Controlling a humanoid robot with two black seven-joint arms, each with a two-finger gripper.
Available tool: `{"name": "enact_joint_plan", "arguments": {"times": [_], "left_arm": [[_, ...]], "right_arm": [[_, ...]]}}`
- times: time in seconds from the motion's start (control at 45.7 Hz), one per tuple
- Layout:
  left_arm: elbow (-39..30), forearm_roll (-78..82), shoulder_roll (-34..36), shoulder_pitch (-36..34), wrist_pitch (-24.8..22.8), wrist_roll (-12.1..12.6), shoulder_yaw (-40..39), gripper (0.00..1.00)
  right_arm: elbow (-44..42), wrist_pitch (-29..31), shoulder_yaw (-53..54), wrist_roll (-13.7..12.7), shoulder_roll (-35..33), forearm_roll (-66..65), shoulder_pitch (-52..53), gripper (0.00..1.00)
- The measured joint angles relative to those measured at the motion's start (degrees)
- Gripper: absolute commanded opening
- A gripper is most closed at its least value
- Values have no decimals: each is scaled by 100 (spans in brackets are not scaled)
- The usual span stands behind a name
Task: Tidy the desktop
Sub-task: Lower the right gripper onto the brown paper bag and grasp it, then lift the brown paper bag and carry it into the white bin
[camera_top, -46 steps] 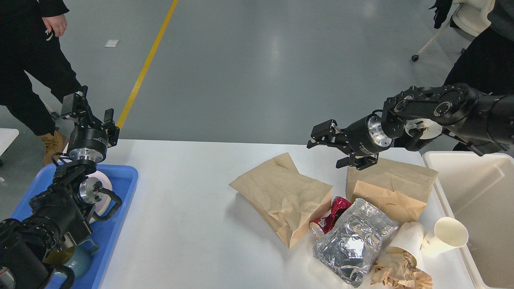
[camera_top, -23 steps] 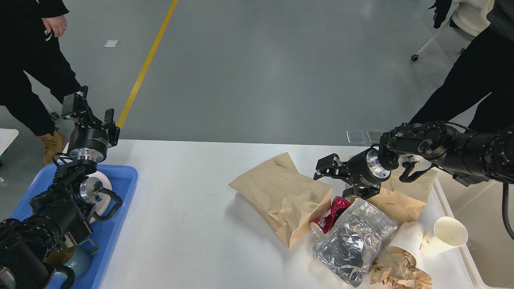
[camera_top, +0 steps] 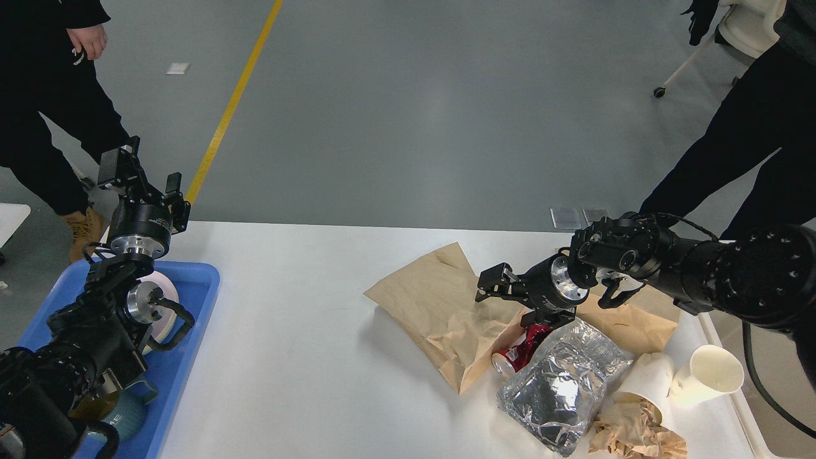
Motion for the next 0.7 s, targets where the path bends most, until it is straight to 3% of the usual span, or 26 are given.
{"name": "enact_joint_plan", "arguments": {"times": [0.066,0.109,0.153,0.197,0.24,0.7], "left_arm": [[0,2,0,0,0,0,0,96],[0,1,0,0,0,0,0,96],[0,2,0,0,0,0,0,96],[0,1,0,0,0,0,0,96],[0,2,0,0,0,0,0,96],[0,2,0,0,0,0,0,96]], "right_arm": [[-172,-18,-2,0,73,0,-164,93],[-269,-22,-4,0,114,0,-249,77],[-321,-24,-4,0,138,0,-296,51],[-341,-23,-2,0,155,0,-306,19],[-327,8,0,0,164,-5,-288,0],[428,257,118,26,-281,-19,575,0]]}}
